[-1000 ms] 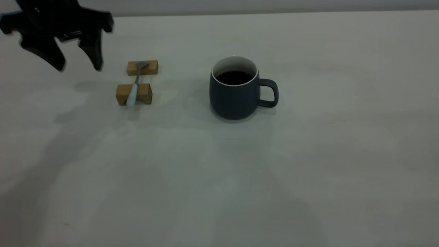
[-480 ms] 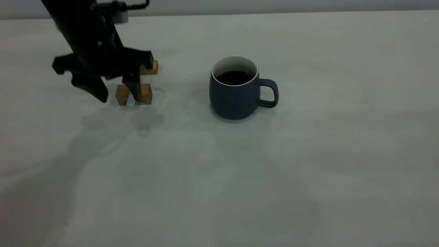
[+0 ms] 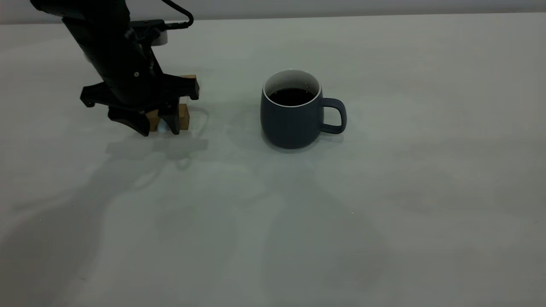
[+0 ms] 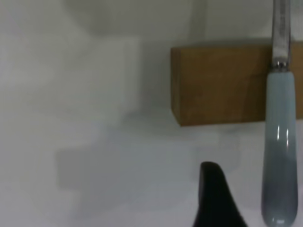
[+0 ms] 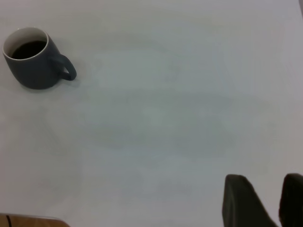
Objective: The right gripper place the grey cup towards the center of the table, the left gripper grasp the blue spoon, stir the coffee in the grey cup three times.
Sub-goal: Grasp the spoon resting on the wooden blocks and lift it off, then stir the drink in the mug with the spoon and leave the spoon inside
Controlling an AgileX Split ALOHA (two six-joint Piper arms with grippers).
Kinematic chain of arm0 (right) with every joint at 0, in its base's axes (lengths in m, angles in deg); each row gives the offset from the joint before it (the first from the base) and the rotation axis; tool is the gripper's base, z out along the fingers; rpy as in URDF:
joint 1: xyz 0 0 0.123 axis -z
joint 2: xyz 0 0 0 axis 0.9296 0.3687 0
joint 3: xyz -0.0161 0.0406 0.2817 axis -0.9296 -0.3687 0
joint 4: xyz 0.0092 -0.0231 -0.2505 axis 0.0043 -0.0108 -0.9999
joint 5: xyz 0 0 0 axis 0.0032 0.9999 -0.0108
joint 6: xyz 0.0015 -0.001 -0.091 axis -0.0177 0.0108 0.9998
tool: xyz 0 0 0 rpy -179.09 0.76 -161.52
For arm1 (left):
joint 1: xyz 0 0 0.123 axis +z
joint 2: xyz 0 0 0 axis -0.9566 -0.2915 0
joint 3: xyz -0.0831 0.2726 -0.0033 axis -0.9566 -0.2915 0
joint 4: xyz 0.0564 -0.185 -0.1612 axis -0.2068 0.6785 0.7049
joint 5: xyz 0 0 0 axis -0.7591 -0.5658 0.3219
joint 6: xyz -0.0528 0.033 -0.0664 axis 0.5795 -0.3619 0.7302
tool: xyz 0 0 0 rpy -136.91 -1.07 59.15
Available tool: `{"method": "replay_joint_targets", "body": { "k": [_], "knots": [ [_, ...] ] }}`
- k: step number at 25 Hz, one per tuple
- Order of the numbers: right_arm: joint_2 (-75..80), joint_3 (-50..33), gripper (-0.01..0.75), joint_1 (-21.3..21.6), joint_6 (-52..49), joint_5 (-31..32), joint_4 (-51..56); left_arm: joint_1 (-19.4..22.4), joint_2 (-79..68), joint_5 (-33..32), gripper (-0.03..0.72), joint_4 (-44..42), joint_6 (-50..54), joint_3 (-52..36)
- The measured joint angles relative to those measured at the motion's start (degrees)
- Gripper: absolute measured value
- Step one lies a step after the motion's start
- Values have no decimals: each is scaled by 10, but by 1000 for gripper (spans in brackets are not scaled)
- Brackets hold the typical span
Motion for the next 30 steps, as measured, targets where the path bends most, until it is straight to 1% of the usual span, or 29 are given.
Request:
{"method": "replay_joint_targets", "body": {
  "k": [4, 6, 9, 10, 12, 14, 17, 21, 23, 26, 30],
  "knots": [
    [0, 0, 237, 0, 0, 0, 0, 0, -5, 11, 387, 5, 0, 0],
    [0, 0, 237, 0, 0, 0, 0, 0, -5, 11, 318, 10, 0, 0],
    [0, 0, 237, 0, 0, 0, 0, 0, -5, 12, 189, 11, 0, 0],
    [0, 0, 237, 0, 0, 0, 0, 0, -5, 11, 176, 11, -1, 0],
    [0, 0, 237, 0, 0, 0, 0, 0, -3, 4, 176, 10, -3, 0],
    [0, 0, 237, 0, 0, 0, 0, 1, 7, -18, 176, 5, -3, 1],
    [0, 0, 237, 0, 0, 0, 0, 4, 41, -80, 176, 3, 2, 24],
    [0, 0, 237, 0, 0, 0, 0, 4, 98, -186, 176, 3, 29, 73],
    [0, 0, 237, 0, 0, 0, 0, 1, 118, -227, 176, 7, 34, 95],
    [0, 0, 237, 0, 0, 0, 0, -5, 140, -277, 176, 24, 41, 117],
    [0, 0, 237, 0, 0, 0, 0, -6, 155, -324, 176, 92, 66, 136]
  ]
}}
